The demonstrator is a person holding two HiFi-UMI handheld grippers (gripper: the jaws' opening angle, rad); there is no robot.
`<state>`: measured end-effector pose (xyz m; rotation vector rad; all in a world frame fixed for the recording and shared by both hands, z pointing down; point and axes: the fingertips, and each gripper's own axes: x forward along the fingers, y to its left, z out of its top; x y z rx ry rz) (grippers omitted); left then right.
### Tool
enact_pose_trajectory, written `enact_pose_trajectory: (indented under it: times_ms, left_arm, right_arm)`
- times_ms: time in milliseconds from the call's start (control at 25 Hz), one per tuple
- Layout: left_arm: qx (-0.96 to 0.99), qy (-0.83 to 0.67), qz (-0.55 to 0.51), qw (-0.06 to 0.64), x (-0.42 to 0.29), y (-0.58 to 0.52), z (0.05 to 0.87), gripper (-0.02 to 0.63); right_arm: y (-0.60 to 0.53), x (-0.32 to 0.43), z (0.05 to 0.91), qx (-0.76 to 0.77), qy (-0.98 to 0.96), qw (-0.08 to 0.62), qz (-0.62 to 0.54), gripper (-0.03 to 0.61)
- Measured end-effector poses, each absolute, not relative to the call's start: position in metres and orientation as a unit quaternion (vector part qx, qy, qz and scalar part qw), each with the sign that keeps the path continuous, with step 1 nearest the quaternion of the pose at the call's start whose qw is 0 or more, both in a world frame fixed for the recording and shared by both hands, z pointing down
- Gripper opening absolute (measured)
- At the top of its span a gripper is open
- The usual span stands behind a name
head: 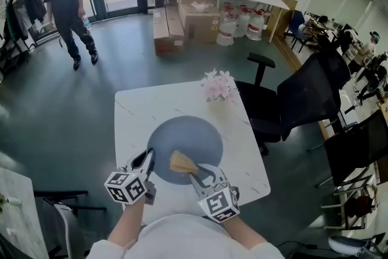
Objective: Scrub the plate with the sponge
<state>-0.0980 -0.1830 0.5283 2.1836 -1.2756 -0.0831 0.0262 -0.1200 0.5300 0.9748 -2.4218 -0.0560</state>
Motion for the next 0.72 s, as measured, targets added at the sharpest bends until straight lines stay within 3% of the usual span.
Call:
enact_pose_trajectory:
  times_ms: [720]
  left_arm:
    - [0.816,-0.496,-0.031,0.296,-0.104,-0.185,0.525,0.043]
  right_arm:
    - [-0.146,0.080,0.526,0.442,-0.842,0.310,-0.017,0.120]
